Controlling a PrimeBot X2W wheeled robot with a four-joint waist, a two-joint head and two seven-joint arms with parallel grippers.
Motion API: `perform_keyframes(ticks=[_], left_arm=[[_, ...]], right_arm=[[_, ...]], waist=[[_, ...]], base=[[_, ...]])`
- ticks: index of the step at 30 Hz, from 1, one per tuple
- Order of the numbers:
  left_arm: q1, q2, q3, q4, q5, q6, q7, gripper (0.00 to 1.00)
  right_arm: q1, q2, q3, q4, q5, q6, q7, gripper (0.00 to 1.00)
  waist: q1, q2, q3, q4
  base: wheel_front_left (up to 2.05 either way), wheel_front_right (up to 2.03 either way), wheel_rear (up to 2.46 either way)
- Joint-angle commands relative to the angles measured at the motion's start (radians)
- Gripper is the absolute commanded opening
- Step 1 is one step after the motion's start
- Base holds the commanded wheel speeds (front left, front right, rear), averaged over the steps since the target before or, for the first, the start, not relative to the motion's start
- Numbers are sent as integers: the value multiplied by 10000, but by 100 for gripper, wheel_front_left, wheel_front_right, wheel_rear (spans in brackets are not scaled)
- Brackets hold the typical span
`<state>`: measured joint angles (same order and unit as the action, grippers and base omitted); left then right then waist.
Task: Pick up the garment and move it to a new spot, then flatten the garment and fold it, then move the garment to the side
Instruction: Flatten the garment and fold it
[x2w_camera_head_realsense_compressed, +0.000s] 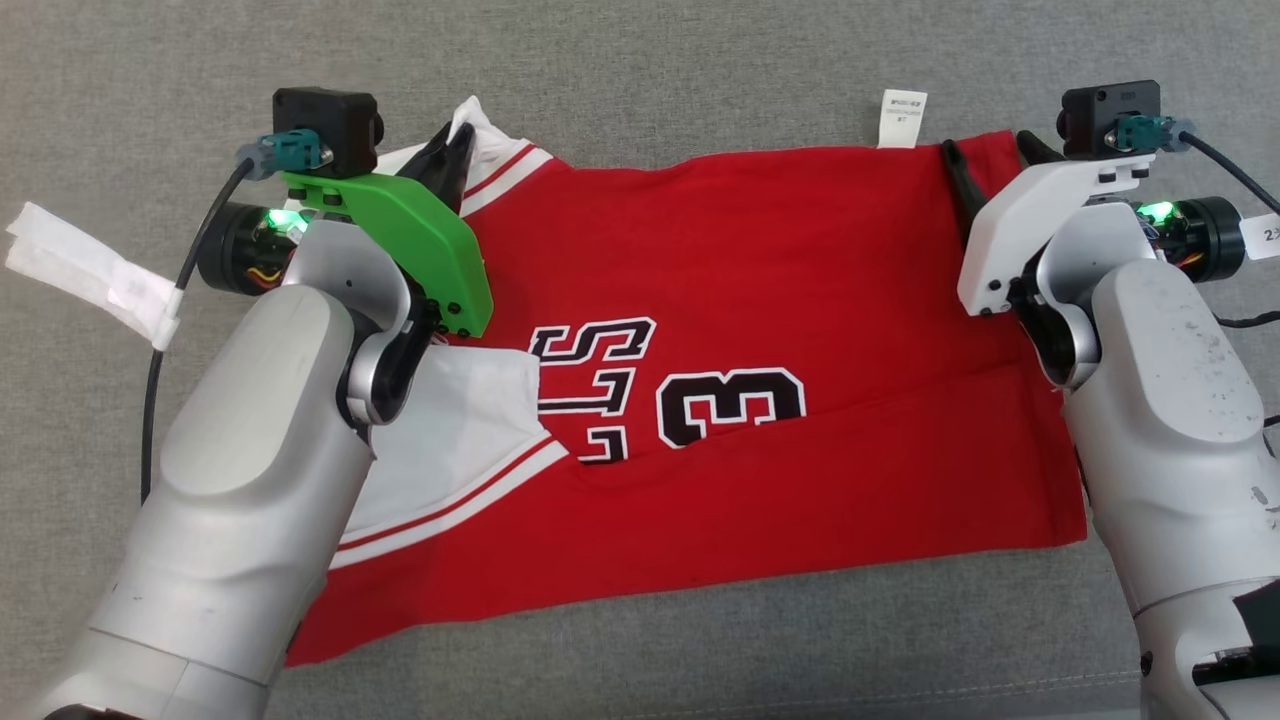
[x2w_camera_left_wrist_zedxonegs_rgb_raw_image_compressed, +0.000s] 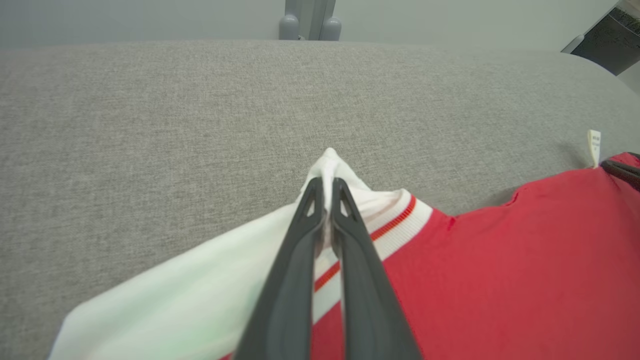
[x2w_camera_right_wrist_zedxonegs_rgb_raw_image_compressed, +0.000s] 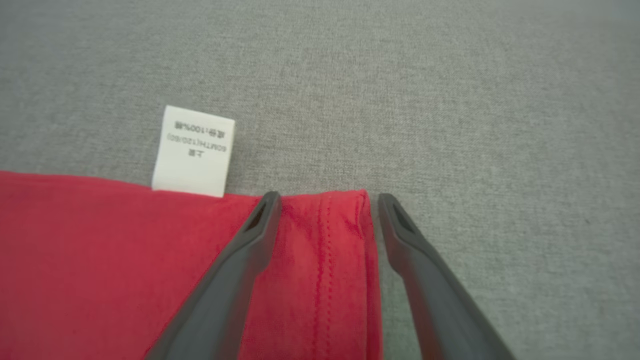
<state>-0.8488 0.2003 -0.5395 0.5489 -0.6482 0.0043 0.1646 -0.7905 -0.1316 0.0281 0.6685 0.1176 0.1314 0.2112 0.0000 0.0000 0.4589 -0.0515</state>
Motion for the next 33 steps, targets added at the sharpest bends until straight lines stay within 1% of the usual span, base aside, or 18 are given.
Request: perform_keyframes(ticks=[1,2,3,9,13,16,20,24,29,33], left_arm=[[76,71,0,-115,25,-17,-60,0],[123,96,-15,-206,38,-4,-67,0],[174,125,-37,-309,63,21,-78,0],[489,267,-94,-862,121,184,-121,0],[875,386,-171,-1423,140,318,-203,0],[1329,536,-173,-2004,104,492,-178,0],[2103,819,-220,-3083,179,863,-54,0],[3011,1144,-258,-4277,240,1352,149,0],[4304,1469,-303,-5574,242,2032,319,0],[5344,1449,-345,-6177,15,2427,261,0]], right_arm=[[-163,-91,57,183,47,-15,73,45],[-197,-115,89,318,88,-15,79,25],[-248,-119,125,407,131,-15,33,0],[-354,-151,372,392,321,-15,-868,0],[116,-264,715,184,453,-15,-1400,0],[628,-394,941,-213,622,-15,-1798,0],[1569,-569,1084,-1030,871,-15,-2183,0],[2541,-609,1004,-2023,981,-15,-2337,0],[3813,-617,700,-3325,857,-15,-2187,0],[4721,-532,489,-4157,850,-15,-1896,0]], waist=[[0,0,-32,95],[0,0,-45,120],[0,0,-65,140],[0,0,-335,110],[0,0,-622,94],[0,0,-845,111],[0,0,-1154,131],[0,0,-1443,148],[0,0,-1754,195],[0,0,-1914,204]], base=[[0,0,0],[0,0,0],[0,0,0],[0,0,0],[0,0,0],[0,0,0],[0,0,0],[0,0,0],[0,0,0],[0,0,0]])
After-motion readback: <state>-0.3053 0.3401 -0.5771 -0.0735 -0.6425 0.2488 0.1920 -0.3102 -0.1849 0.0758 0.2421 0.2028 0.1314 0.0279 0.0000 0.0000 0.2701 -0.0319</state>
